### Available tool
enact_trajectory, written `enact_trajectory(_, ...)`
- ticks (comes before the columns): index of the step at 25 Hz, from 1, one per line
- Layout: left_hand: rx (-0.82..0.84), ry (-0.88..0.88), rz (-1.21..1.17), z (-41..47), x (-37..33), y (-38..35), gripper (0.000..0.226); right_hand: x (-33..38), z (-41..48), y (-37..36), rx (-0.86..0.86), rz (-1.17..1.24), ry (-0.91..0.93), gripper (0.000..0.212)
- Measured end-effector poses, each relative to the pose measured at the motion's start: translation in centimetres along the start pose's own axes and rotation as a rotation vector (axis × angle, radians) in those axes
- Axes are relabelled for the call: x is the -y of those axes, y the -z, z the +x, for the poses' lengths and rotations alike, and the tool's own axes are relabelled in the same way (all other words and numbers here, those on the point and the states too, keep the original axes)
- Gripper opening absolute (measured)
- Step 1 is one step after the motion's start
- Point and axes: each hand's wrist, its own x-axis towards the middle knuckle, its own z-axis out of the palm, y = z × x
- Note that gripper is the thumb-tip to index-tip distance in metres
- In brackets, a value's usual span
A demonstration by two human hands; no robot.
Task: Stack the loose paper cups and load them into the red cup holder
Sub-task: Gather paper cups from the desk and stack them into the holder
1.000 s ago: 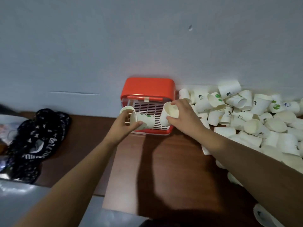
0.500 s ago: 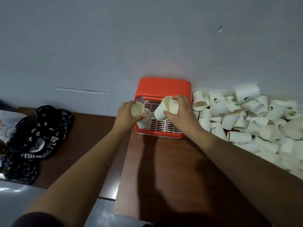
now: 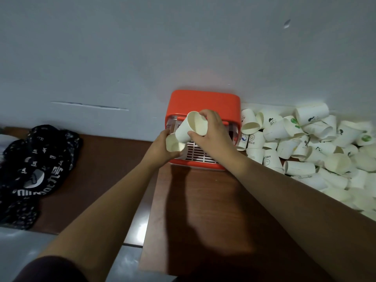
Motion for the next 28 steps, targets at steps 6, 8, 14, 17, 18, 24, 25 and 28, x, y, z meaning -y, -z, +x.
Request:
enact_trajectory(6,0.084,0.016,-0.052,-0.6,2.0,0.4,0.074,-0.1,0.1,-2.9,0.205,-0.218,0.135,0.072)
enact_trajectory(8,0.073,0.029,-0.111,-0.7,2.4,0.2,0.060,-0.6,-0.1,-3.4,0.280,-0.273,0.146,0.076)
enact_trajectory(14,0.098,0.056,-0.491,-1.1,2.3,0.0,0.039,-2.9,-0.4,-4.5,0.361,-0.309,-0.009,0.061)
enact_trajectory(17,0.101,-0.018,-0.373,-1.1,2.5,0.0,0.049,-3.2,-0.5,-5.0,0.350,-0.274,-0.049,0.060)
enact_trajectory(18,0.075,-0.026,-0.349,-1.0,2.5,-0.2,0.048,-3.1,-0.5,-5.0,0.367,-0.235,-0.061,0.064)
enact_trajectory(24,-0.076,0.019,-0.270,-0.7,2.2,-0.3,0.042,-3.7,-0.3,-6.0,0.345,-0.065,-0.139,0.055)
enact_trajectory(25,-0.071,0.012,-0.267,-0.6,2.1,-0.2,0.044,-3.8,-0.3,-6.3,0.329,-0.049,-0.174,0.053)
enact_trajectory(28,-0.020,0.012,-0.223,-0.6,1.8,0.1,0.049,-3.6,-0.6,-6.8,0.310,-0.031,-0.219,0.053)
